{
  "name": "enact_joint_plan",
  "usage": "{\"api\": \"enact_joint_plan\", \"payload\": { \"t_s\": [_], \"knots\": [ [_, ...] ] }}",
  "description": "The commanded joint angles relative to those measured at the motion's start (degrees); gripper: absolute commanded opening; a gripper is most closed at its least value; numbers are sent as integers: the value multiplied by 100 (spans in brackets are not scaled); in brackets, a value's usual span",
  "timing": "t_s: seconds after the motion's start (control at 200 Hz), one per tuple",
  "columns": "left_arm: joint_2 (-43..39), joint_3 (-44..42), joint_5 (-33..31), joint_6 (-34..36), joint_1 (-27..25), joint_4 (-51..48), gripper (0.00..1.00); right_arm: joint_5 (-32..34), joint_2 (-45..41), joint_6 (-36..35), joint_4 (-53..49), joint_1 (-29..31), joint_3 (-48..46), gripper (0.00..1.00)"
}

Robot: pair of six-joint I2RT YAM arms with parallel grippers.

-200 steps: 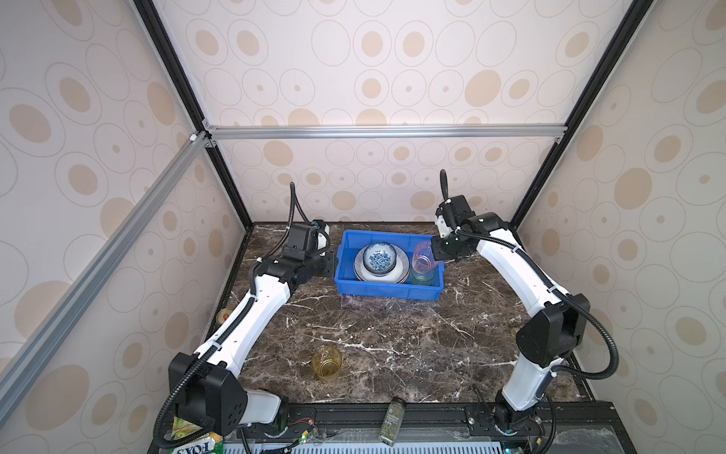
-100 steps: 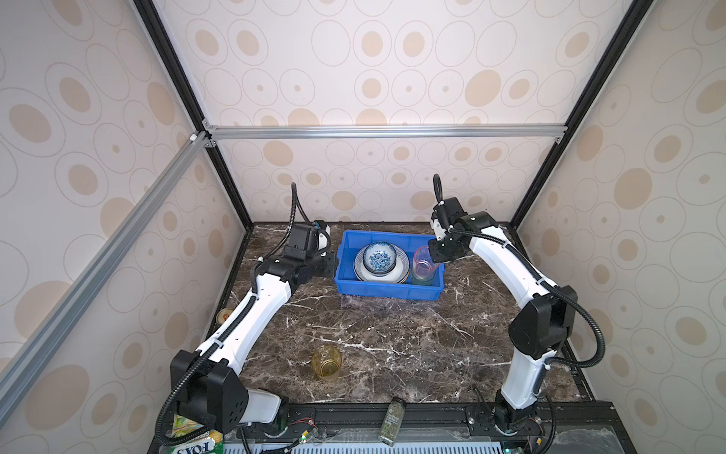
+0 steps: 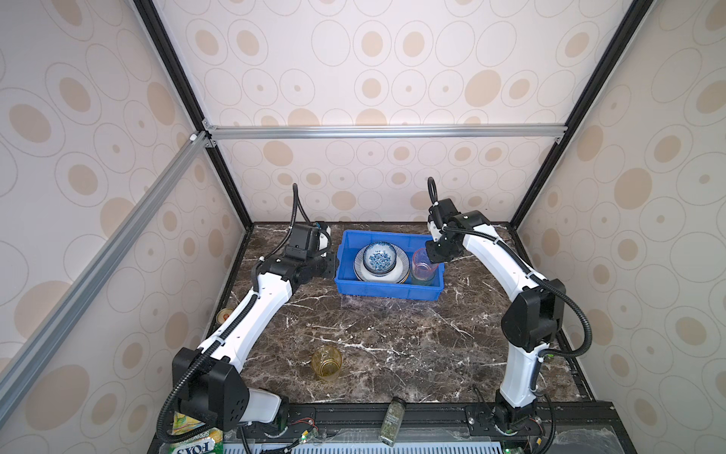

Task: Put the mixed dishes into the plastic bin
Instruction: 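Lower the pink glass onto the green glass in the bin with the right gripper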

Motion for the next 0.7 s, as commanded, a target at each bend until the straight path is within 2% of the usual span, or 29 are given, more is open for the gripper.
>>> {"api": "enact_joint_plan", "payload": {
  "t_s": [0.0,0.695],
  "knots": [
    [60,191,54,160,-22,-73,40,89,98,-89,-163,39,163,0],
    [87,148,34,149,-22,-64,40,167,383,-95,-155,39,103,0]
  ]
}}
